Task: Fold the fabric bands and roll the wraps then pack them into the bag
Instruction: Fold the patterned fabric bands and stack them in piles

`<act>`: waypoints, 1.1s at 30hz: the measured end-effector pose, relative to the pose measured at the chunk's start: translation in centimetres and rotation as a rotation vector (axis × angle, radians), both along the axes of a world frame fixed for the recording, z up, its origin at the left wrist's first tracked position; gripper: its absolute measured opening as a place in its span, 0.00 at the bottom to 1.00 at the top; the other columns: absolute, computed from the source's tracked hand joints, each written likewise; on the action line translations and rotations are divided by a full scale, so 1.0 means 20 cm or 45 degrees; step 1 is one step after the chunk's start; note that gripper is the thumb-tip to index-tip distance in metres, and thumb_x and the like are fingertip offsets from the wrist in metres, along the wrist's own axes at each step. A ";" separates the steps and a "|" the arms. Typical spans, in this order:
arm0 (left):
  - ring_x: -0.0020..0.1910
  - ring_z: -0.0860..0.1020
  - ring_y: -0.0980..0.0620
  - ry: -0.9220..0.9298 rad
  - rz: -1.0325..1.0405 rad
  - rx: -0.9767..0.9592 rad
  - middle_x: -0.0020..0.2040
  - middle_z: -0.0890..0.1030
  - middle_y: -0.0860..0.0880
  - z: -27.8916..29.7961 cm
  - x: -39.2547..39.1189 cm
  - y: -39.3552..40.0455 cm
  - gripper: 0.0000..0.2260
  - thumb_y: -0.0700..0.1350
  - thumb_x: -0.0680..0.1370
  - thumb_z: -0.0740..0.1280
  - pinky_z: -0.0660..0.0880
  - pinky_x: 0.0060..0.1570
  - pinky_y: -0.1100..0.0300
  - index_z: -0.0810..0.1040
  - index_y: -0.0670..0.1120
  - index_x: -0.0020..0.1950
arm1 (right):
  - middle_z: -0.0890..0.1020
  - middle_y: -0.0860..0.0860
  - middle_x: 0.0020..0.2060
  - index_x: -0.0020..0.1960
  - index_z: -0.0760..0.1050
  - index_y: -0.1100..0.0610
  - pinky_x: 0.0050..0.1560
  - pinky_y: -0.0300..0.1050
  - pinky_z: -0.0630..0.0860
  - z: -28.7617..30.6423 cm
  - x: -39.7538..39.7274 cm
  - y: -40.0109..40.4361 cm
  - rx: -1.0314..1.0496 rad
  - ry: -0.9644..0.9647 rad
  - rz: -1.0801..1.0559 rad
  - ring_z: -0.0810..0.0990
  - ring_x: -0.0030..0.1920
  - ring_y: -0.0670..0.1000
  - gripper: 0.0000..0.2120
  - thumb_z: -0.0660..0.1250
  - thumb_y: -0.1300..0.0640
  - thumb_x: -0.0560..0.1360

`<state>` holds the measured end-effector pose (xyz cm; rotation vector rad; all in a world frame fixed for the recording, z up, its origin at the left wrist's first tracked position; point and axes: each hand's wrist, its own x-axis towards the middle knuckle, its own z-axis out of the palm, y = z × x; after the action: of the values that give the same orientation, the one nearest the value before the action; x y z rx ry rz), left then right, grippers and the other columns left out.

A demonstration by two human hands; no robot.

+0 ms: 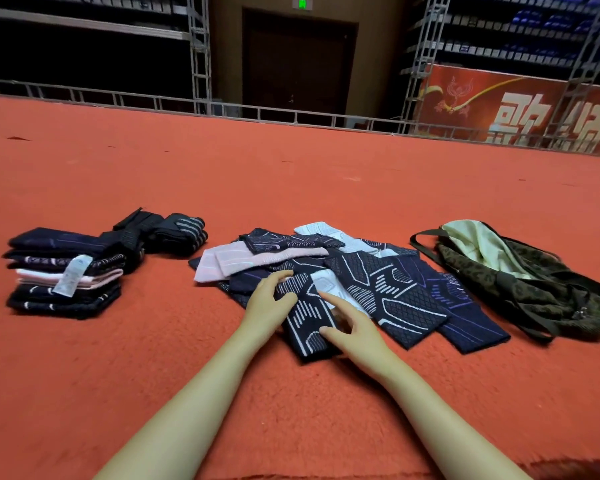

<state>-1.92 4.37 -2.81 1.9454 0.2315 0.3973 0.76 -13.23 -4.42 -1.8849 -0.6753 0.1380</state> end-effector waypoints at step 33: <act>0.63 0.67 0.41 0.436 0.918 0.887 0.63 0.72 0.43 -0.07 -1.04 1.27 0.19 0.50 0.76 0.65 0.64 0.61 0.49 0.72 0.49 0.67 | 0.71 0.53 0.54 0.67 0.70 0.56 0.51 0.31 0.66 0.02 -0.62 1.42 -0.164 -0.066 0.284 0.74 0.49 0.46 0.23 0.69 0.57 0.73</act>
<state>-22.63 29.86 -4.13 2.5696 1.1631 0.6683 -11.58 15.17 -4.05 -1.9366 -0.9310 0.2818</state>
